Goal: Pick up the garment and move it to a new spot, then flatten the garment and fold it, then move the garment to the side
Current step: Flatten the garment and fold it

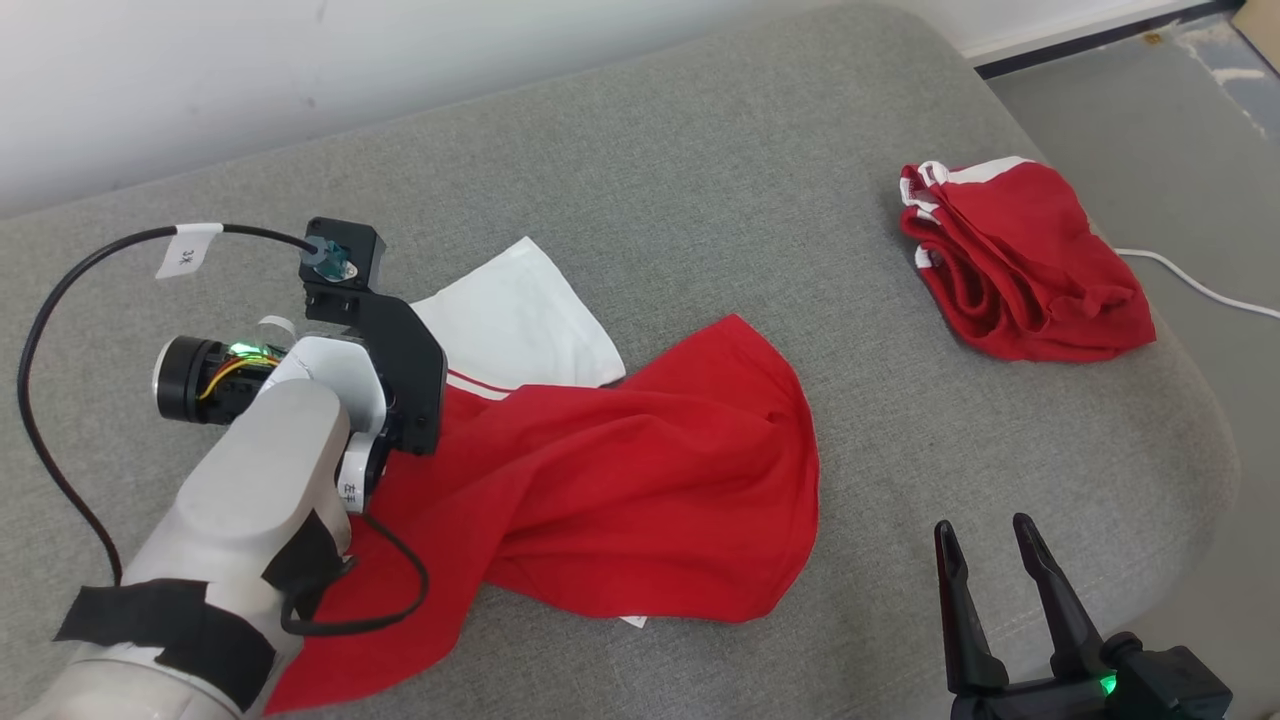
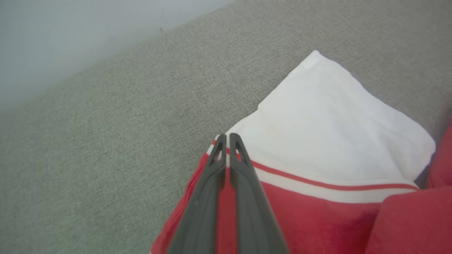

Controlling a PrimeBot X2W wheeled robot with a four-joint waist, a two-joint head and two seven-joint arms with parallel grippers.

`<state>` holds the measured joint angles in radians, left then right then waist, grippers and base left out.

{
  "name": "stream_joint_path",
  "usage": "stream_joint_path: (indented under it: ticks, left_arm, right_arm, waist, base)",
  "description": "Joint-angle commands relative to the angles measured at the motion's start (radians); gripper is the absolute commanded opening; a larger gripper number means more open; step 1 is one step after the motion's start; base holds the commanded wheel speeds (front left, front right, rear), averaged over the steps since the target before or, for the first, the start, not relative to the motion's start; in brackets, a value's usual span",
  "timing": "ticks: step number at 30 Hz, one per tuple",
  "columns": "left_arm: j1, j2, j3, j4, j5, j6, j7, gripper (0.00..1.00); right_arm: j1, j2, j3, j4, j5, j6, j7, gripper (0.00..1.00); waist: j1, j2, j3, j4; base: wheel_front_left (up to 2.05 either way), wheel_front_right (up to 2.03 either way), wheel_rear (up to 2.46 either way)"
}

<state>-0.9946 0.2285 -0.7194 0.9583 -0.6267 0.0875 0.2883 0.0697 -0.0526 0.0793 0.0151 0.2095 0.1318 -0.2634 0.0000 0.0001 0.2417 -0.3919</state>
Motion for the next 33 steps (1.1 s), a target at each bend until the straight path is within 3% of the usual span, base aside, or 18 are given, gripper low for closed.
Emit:
stream_joint_path:
  ticks: [1,17,26,27,29,33]
  left_arm:
    - [-0.008,-0.005,0.005,0.007,-0.015,0.002,-0.012,1.0]
    - [-0.036,0.028,0.019,0.074,-0.046,-0.007,0.036,1.0]
    - [-0.038,0.012,0.013,0.105,-0.08,-0.049,0.11,1.0]
    - [-0.035,0.004,0.011,0.105,-0.084,-0.059,0.123,0.87]
    - [-0.03,-0.012,0.004,0.104,-0.09,-0.079,0.141,0.0]
    - [-0.03,-0.027,-0.006,0.088,-0.088,-0.106,0.136,0.0]
  right_arm:
    - [-0.007,0.002,0.0,0.001,-0.003,-0.003,-0.001,1.0]
    - [-0.012,-0.004,0.011,-0.01,0.003,-0.003,-0.001,1.0]
    - [-0.02,-0.004,0.012,-0.022,0.004,-0.003,-0.001,1.0]
    - [-0.02,-0.004,0.011,-0.023,0.003,-0.003,-0.001,1.0]
    - [-0.021,-0.003,0.01,-0.02,0.001,-0.003,-0.001,1.0]
    - [-0.024,-0.002,0.016,-0.016,-0.001,-0.003,-0.001,1.0]
  waist:
    - [0.0,-0.0001,-0.004,0.002]
    - [0.0,-0.0001,0.03,-0.028]
    - [0.0,-0.0001,0.069,-0.031]
    - [0.0,-0.0001,0.07,-0.028]
    - [0.0,-0.0001,0.071,-0.021]
    - [0.0,-0.0001,0.06,-0.009]
  base:
    - [0.0,0.0,0.0]
    - [0.0,0.0,0.0]
    - [0.0,0.0,0.0]
    - [0.0,0.0,0.0]
    - [0.0,0.0,0.0]
    - [0.0,0.0,0.0]
